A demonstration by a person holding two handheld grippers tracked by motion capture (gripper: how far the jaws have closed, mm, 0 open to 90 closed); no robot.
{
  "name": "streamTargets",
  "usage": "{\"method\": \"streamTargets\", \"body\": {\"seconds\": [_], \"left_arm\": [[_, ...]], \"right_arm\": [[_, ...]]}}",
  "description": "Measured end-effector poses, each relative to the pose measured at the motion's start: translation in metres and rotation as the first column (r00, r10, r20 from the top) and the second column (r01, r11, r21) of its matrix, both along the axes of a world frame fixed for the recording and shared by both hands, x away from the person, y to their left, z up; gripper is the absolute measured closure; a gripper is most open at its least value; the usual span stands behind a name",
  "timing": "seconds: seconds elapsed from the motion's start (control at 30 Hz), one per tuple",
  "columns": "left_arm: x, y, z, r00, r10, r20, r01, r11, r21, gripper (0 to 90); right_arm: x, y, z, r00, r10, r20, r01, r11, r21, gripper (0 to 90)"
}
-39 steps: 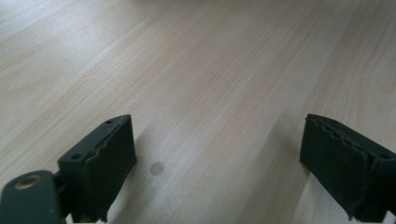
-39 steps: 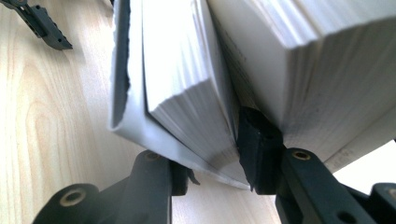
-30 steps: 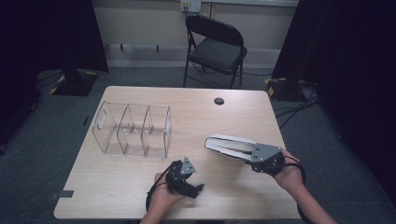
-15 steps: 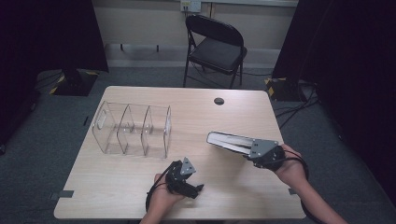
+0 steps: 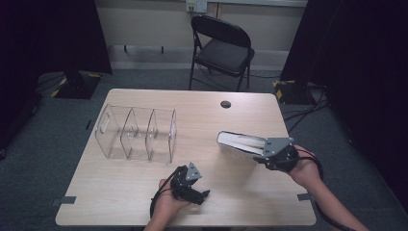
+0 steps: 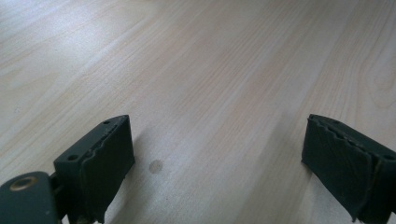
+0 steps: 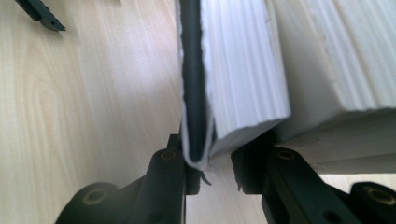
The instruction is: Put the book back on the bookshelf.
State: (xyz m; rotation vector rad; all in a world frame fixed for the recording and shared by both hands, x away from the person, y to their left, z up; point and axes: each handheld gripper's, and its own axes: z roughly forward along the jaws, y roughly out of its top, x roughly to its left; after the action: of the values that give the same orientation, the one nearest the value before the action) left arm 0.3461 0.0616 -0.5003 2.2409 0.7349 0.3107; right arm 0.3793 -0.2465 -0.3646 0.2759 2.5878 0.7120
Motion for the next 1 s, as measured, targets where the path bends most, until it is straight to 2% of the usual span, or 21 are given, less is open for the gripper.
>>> {"method": "streamTargets", "body": {"seconds": [0.23, 0.43, 0.6, 0.83, 1.0], "left_arm": [[0.000, 0.000, 0.000, 1.0000, -0.006, -0.002, 0.006, 1.0000, 0.001, 7.7], [0.001, 0.000, -0.001, 0.9999, -0.010, -0.005, 0.010, 0.9999, -0.006, 6.9], [0.002, -0.001, -0.001, 0.9999, -0.012, -0.005, 0.012, 0.9999, -0.010, 5.9], [0.002, -0.001, -0.001, 0.9999, -0.013, -0.005, 0.013, 0.9999, -0.009, 5.7], [0.002, -0.001, -0.001, 0.9999, -0.013, -0.006, 0.013, 0.9999, -0.008, 5.6]], "right_arm": [[-0.003, -0.004, 0.003, 0.9996, 0.015, -0.022, -0.015, 0.9998, 0.013, 75.5], [-0.005, -0.005, 0.007, 0.9975, 0.033, -0.062, -0.031, 0.9987, 0.041, 75.6], [-0.003, -0.007, 0.009, 0.9911, 0.071, -0.113, -0.062, 0.9953, 0.074, 75.5], [0.006, -0.009, 0.013, 0.9844, 0.062, -0.165, -0.050, 0.9959, 0.076, 75.5], [0.014, -0.007, 0.018, 0.9763, 0.023, -0.215, -0.011, 0.9983, 0.058, 75.4]]}}
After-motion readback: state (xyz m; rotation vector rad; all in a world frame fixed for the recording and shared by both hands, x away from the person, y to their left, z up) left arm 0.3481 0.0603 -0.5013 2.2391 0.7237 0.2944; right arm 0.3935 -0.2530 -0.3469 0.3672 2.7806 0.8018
